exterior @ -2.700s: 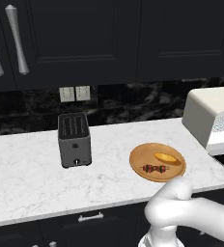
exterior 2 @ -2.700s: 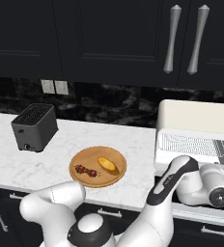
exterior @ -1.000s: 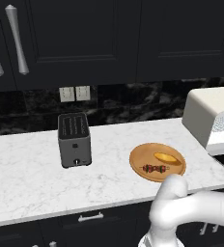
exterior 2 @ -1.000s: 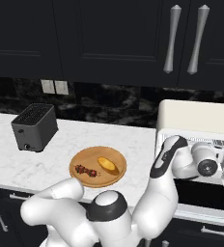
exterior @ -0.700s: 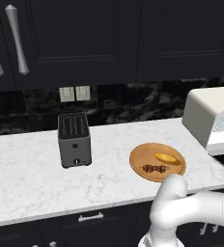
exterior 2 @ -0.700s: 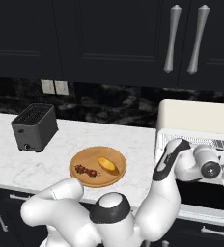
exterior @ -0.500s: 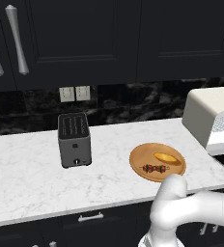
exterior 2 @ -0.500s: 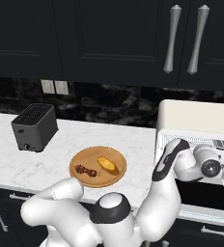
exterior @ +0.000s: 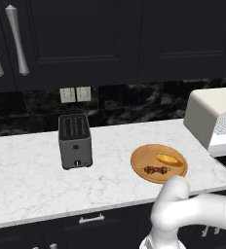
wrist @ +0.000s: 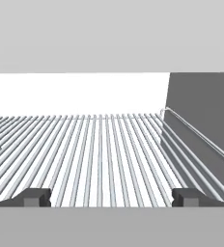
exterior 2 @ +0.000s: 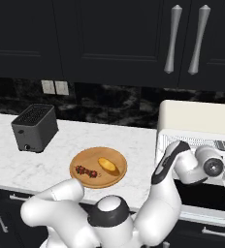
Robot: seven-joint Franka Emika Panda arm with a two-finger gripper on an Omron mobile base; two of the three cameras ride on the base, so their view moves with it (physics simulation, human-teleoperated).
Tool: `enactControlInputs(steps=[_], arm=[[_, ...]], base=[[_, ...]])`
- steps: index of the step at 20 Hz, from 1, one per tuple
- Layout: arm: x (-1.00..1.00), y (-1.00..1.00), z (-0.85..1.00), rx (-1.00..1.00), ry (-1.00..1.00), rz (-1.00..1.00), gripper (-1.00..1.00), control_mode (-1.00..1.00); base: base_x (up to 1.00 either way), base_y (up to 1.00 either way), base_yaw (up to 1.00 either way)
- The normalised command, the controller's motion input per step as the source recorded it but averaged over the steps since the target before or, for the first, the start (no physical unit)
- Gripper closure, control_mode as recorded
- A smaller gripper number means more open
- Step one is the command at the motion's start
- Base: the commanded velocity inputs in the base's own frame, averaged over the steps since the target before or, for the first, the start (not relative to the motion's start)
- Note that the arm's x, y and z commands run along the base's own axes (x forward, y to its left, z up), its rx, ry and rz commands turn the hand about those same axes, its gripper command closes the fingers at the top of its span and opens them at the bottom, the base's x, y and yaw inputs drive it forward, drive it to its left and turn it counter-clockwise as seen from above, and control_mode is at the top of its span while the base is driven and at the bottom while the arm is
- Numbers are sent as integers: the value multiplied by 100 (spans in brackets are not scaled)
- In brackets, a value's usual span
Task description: Pick up the kebab skewer and baguette bread, and place them inside the toaster oven. Close the toaster oven door and start by setting the timer.
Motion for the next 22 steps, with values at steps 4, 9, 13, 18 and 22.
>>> enactControlInputs(steps=[4, 9, 13, 18, 22], arm=[[-69, -18, -83, 0, 7, 0, -100, -100], [-68, -16, -81, 0, 8, 0, -100, -100], [-67, -8, -82, 0, 6, 0, -100, -100], [-63, 0, -79, -7, 12, 0, -100, -100], [-65, 0, -79, -9, 15, 0, -100, -100]], base=[[0, 0, 0], [0, 0, 0], [0, 0, 0], [0, 0, 0], [0, 0, 0]])
